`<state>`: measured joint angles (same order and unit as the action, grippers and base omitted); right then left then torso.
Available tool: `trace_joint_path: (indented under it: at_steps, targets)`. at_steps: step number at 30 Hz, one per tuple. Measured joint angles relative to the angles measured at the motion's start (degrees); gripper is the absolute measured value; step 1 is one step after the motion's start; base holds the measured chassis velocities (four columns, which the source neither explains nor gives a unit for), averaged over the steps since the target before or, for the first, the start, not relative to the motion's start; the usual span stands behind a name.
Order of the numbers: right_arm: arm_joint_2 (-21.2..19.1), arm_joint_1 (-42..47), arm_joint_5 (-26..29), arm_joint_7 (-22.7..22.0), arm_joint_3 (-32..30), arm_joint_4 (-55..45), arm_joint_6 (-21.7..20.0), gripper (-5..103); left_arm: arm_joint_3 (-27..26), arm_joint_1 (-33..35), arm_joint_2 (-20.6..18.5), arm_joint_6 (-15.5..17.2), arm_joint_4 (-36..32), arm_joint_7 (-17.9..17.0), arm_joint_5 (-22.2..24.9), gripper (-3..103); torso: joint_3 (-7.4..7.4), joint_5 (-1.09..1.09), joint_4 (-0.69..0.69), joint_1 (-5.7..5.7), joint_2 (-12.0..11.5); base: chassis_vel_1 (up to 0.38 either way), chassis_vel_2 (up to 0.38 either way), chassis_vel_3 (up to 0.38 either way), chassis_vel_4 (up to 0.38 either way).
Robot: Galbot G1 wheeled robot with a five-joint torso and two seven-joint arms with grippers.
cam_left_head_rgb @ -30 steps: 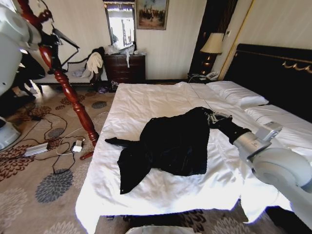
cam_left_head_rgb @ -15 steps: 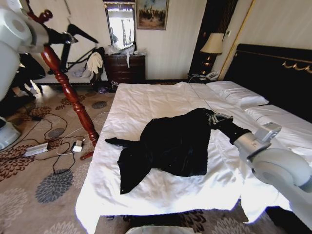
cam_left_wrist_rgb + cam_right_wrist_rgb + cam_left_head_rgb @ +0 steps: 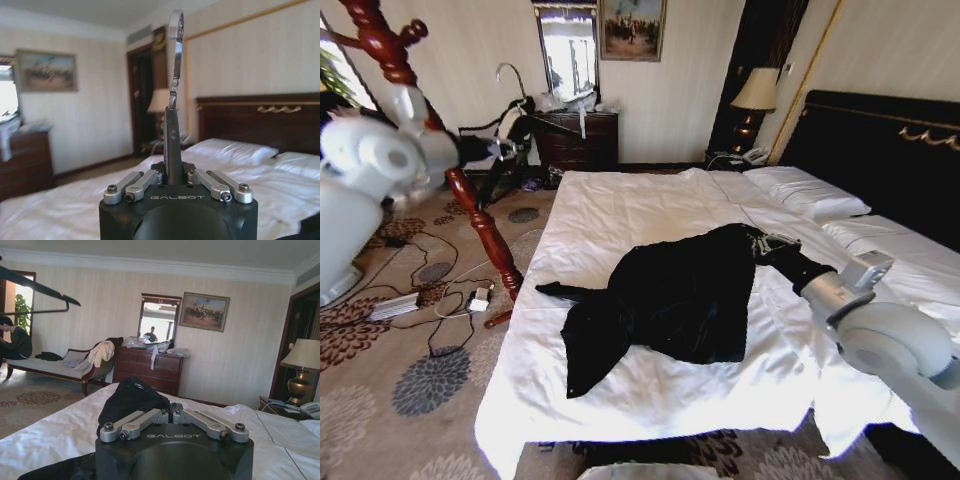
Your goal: Pick up the clothes from the bed and hang them on the clothes hanger.
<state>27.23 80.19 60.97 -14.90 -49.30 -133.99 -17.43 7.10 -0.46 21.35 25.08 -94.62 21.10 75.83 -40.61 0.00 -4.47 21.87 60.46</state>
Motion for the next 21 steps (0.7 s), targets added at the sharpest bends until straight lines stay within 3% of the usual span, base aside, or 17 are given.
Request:
trace_joint_path:
  at_steps: [1, 4, 8, 14, 21]
  targets:
    - [0.0, 0.0, 0.0, 0.0, 0.0, 0.0, 0.0, 0, 0.0, 0.0, 0.0, 0.0, 0.0, 0.0, 0.0, 15, 0.00, 0.00, 0.00, 0.00, 0.0, 0.000, 0.000, 0.000, 0.000]
    - [-0.5, -0.4, 0.6, -1.1, 0.2, 0.7, -1.0, 0, -2.8, 6.5, -3.1, -6.2, -4.0, 5.1, 2.1, 15, 0.00, -0.04, 0.02, 0.00, 0.0, 0.000, 0.000, 0.000, 0.000]
    - [-0.6, -0.6, 1.5, -1.8, 0.2, 1.4, -1.3, 0, -2.8, 8.3, -5.5, -9.8, -7.5, 8.7, 4.8, 15, 0.00, 0.02, -0.01, 0.00, 0.0, 0.000, 0.000, 0.000, 0.000]
    - [-0.8, -0.9, 2.1, -2.6, -0.3, 1.5, -1.5, 0, -1.5, 9.4, -6.1, -11.1, -13.6, 9.9, 9.8, 15, 0.00, 0.00, 0.01, 0.00, 0.0, 0.000, 0.000, 0.000, 0.000]
    - [-0.2, -0.2, 2.3, -3.3, -1.4, 1.5, -1.6, 0, -3.0, 14.1, -4.5, -11.3, -18.2, 8.3, 9.5, 15, 0.00, -0.01, -0.02, 0.01, 0.0, 0.000, 0.000, 0.000, 0.000]
